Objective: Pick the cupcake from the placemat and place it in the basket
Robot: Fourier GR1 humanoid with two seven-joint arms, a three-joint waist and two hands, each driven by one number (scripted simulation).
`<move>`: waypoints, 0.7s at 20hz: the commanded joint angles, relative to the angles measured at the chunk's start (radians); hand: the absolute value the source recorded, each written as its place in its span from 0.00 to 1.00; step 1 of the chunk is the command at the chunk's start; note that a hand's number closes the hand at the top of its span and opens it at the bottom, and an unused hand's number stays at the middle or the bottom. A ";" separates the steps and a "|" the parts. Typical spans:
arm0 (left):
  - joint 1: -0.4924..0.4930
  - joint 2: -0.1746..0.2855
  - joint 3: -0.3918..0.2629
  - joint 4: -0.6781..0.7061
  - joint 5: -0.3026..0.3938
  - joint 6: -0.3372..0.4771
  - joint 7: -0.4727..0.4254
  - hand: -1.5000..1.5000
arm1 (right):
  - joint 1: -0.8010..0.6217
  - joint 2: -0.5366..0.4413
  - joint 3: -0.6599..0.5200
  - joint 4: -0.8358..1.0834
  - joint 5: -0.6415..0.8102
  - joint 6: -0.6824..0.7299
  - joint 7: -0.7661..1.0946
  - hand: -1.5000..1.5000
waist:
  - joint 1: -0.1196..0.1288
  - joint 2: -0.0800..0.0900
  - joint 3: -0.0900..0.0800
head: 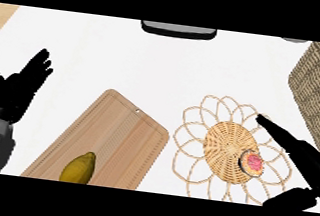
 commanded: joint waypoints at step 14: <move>-0.040 -0.046 0.067 0.040 -0.053 -0.048 -0.003 0.50 | -0.027 0.065 0.045 0.106 0.206 -0.092 -0.038 0.00 | 0.001 0.001 0.000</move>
